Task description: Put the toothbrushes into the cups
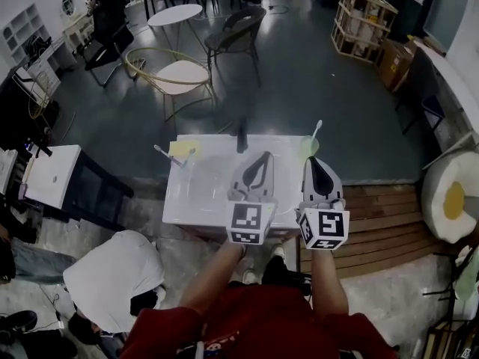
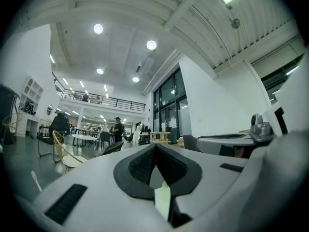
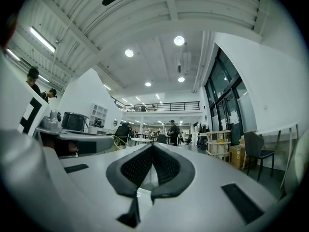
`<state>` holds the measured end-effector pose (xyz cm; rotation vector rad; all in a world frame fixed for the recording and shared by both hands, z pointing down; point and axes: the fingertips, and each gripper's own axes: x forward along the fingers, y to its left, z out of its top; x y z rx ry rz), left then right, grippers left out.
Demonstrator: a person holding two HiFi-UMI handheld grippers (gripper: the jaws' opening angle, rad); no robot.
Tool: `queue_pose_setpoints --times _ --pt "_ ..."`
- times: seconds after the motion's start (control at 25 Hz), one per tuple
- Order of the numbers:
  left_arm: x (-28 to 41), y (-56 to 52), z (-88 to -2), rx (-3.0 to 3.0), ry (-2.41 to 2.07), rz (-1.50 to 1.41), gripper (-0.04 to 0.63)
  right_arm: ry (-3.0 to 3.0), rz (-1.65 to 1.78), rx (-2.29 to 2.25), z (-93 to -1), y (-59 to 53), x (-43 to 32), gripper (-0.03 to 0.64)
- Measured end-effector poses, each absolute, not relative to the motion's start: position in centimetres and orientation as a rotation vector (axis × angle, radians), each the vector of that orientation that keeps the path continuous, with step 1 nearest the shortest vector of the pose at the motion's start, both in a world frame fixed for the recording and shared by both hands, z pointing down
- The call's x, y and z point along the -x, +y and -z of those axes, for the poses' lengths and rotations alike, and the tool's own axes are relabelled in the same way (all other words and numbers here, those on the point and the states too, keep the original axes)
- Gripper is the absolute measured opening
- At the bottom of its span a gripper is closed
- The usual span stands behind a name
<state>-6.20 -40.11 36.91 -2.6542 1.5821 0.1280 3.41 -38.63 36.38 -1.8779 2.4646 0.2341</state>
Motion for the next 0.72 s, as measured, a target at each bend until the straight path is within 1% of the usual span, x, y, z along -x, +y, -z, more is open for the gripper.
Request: queue_pose_setpoints --times 0.72 --pt "7.1 -39.0 -36.7 2.623 1.587 -0.176 0.028 2.463 -0.281 1.881 -36.3 -37.3 -3.2 0.029"
